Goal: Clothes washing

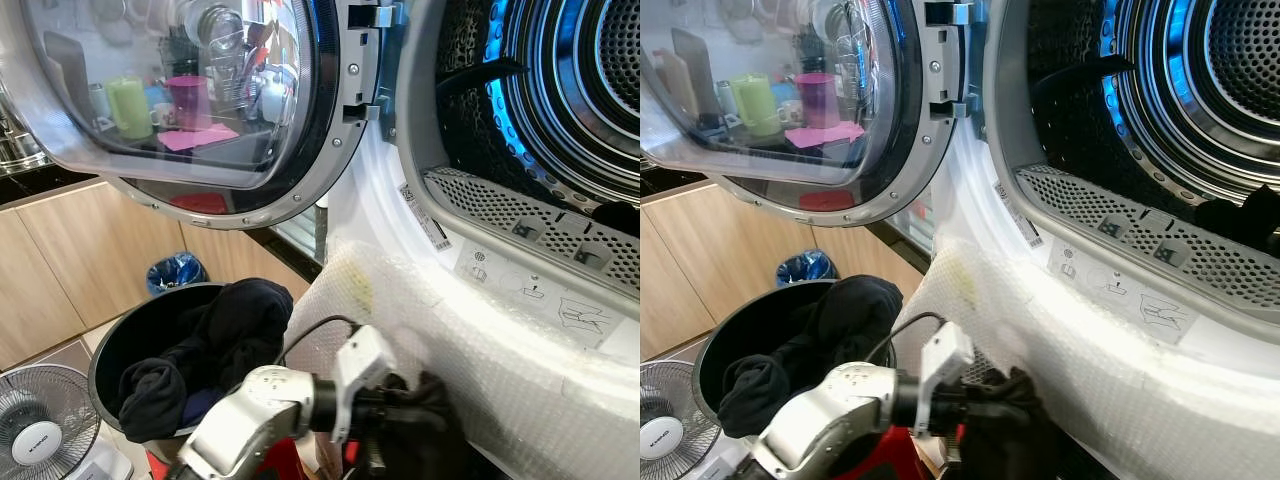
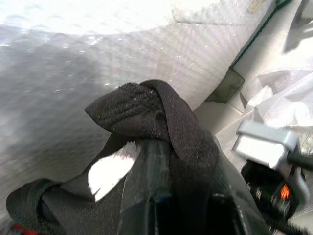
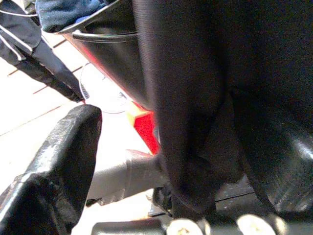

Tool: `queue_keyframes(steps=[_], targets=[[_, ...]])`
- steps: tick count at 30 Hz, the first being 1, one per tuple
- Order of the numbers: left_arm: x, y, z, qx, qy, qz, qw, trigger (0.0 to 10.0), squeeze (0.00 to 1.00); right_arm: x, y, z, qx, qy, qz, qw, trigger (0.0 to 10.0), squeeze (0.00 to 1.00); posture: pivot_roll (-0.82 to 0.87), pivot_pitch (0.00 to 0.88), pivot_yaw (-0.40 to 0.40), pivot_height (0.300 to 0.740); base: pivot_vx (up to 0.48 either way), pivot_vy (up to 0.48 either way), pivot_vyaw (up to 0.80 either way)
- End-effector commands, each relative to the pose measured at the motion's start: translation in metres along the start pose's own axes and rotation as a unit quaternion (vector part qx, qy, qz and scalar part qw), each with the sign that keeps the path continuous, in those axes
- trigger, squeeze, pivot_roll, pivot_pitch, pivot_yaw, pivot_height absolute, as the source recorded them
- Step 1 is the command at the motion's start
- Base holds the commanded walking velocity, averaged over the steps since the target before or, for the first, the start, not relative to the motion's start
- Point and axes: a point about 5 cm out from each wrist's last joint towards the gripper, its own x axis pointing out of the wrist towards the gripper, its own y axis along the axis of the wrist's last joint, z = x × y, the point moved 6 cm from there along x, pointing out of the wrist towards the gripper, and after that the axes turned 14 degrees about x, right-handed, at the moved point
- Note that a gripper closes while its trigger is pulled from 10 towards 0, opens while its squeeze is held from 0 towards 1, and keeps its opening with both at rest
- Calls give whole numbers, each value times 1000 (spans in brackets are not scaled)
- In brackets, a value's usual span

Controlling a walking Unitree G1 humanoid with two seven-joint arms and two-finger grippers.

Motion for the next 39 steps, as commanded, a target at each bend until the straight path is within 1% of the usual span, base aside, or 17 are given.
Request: queue_keyframes(steps=[1,2,3,4,5,9,10,13,15,22,24,28,29,30,31,33,39], targets=[[10,13,3,19,-13,16,1000,0,0,8,3,0,-11,-8,0,1000,10000,1000,166,0,-25,740,0,0,0],[12,15,4,18,-16,20,1000,0,0,10,4,2,-13,-14,1,1000,10000,1000,165,0,-27,740,0,0,0],[15,16,5,19,-18,23,999,0,0,13,6,4,-16,-23,3,1000,10000,490,164,1,-27,740,0,0,0],[15,16,5,19,-19,23,999,0,0,14,7,5,-18,-26,4,1000,10000,490,163,4,-28,740,0,0,0],[16,17,5,20,-19,24,999,0,0,17,9,6,-19,-31,10,999,10000,0,163,5,-28,740,0,0,0],[21,20,4,19,-16,31,999,0,0,27,17,11,-9,-46,37,998,10000,0,165,13,-33,740,0,0,0],[23,22,3,19,-14,34,999,0,0,31,27,23,-12,-87,65,994,10000,0,168,13,-37,740,0,0,0],[24,23,2,17,-10,36,999,0,0,33,38,32,-10,-115,98,988,10000,0,170,13,-37,740,0,0,0],[24,22,-1,16,0,31,999,0,0,28,55,39,2,-145,156,977,10000,0,176,13,-41,740,0,0,0],[22,25,-2,-26,1,34,999,0,0,22,55,46,12,-168,176,970,10000,0,174,4,-36,740,0,0,0],[17,28,7,-62,-24,35,997,0,0,23,52,46,14,-167,174,970,10000,0,173,0,-30,740,0,0,0],[9,25,13,-76,-32,21,996,0,0,25,48,47,19,-173,171,970,10000,0,175,0,-27,740,0,0,0],[6,25,14,-89,-33,22,995,0,0,27,44,47,21,-171,167,971,9333,0,175,0,-27,740,0,0,0],[5,26,14,-95,-35,24,995,0,0,27,42,47,17,-171,163,972,1608,0,176,0,-26,740,0,0,0],[4,28,15,-97,-36,27,994,0,0,28,42,47,16,-171,163,972,0,0,176,0,-26,740,0,0,0],[2,31,15,-100,-37,34,994,0,0,29,40,46,31,-165,168,971,0,0,177,0,-25,740,0,0,0],[1,32,14,-103,-32,24,994,0,0,33,43,43,27,-156,173,972,0,0,185,0,-24,740,0,0,0]])
